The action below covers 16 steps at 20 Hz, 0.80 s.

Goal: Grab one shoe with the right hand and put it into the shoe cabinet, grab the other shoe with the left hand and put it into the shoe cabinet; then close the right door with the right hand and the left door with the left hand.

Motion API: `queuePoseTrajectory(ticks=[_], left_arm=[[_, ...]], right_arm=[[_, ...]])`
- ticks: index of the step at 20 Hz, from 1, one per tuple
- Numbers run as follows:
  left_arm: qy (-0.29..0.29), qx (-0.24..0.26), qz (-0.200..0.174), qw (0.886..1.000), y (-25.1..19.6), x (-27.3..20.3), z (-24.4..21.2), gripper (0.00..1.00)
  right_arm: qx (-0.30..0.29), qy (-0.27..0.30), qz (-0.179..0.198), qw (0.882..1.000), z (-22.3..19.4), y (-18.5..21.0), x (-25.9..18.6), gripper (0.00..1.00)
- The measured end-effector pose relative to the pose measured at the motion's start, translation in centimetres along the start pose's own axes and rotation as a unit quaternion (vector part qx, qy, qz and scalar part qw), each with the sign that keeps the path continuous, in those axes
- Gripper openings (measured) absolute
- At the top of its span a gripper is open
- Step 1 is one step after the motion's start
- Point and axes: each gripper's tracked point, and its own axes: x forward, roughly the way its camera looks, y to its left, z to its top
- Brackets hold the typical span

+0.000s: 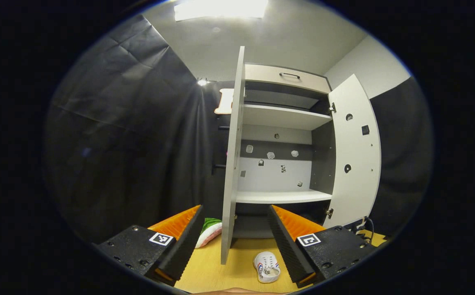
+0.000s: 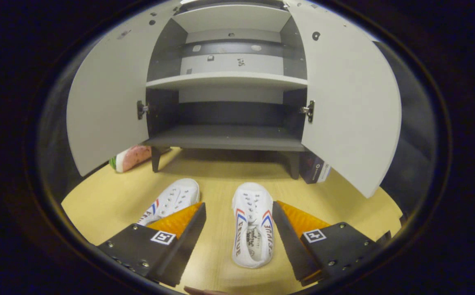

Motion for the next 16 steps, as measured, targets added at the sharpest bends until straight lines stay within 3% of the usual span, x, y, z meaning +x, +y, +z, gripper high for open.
queuePoseTrajectory(ticks=[5,8,12,14,16], left_arm=[[0.011,0.002,-0.015,1.0,-1.1,-0.2,-0.9,0.94],[0.013,0.002,-0.021,1.0,-1.5,-0.1,-1.6,0.94],[0.035,-0.001,-0.03,0.999,-2.5,0.4,-3.2,0.94],[0.048,-0.008,-0.037,0.998,-3.0,0.6,-3.9,0.94],[0.051,-0.009,-0.041,0.998,-3.4,0.8,-4.3,0.94]], right_arm=[[0.015,0.049,-0.013,0.999,-3.2,-0.6,2.4,0.94],[0.025,0.049,-0.008,0.998,-3.6,-0.6,2.9,0.94],[0.04,0.064,0.002,0.997,-4.8,-0.1,4.2,0.84],[0.018,0.059,-0.032,0.998,-4.7,-1.3,5.0,0.83],[0.027,0.053,-0.045,0.997,-4.7,-1.4,5.3,0.43]])
